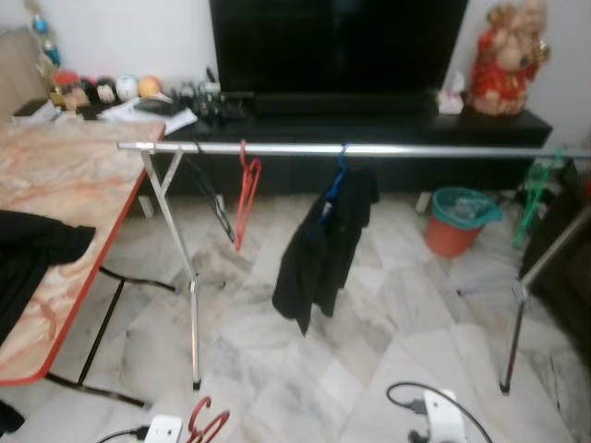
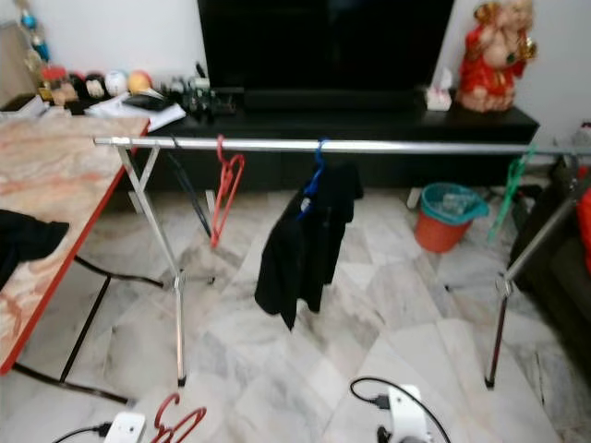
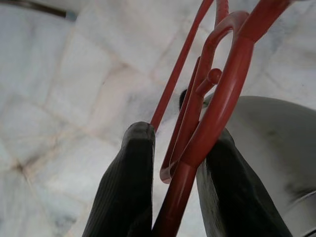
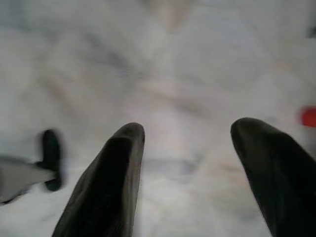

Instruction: Hang hanger

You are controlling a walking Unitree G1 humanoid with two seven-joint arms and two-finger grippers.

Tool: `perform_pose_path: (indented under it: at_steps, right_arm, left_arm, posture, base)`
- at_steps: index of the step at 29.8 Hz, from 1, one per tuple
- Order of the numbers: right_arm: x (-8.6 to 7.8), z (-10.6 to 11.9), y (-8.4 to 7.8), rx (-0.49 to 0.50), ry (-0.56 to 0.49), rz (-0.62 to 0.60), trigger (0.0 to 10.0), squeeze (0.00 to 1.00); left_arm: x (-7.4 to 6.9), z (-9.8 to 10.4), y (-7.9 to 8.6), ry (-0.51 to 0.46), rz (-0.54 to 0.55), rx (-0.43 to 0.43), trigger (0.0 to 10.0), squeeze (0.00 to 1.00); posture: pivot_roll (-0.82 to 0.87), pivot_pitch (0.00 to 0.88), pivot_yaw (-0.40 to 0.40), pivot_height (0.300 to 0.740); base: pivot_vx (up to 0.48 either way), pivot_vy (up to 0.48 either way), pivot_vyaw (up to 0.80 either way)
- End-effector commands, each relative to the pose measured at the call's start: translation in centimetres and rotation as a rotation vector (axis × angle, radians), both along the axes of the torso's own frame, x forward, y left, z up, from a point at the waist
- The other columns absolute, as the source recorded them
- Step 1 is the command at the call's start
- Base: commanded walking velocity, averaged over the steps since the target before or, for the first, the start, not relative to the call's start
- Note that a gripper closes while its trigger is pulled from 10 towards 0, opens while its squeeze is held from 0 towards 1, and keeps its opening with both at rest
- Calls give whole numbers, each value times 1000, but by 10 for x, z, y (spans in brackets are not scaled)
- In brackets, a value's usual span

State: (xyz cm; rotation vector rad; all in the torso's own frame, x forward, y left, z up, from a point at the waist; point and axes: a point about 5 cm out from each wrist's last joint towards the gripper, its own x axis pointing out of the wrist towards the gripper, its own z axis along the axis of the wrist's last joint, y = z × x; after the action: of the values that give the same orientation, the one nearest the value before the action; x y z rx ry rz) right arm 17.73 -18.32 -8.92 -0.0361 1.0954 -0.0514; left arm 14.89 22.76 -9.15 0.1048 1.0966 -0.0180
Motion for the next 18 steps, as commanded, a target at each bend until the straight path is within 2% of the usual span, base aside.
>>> perform_pose_path:
  at_steps: [1, 18]
  right_arm:
    - [-3, 0, -11, -31, 8, -13, 10000, 0]
    - [-4, 0, -11, -39, 9, -18, 10000, 0]
  left_arm:
    - [3, 1, -2, -9, -5, 0, 10000, 0]
    - [11, 3, -9, -36, -52, -10, 10000, 0]
  posture:
    - [44, 0, -22, 740]
    - [41, 0, -20, 740]
  base:
    - [382, 0, 0]
    - [348, 0, 0]
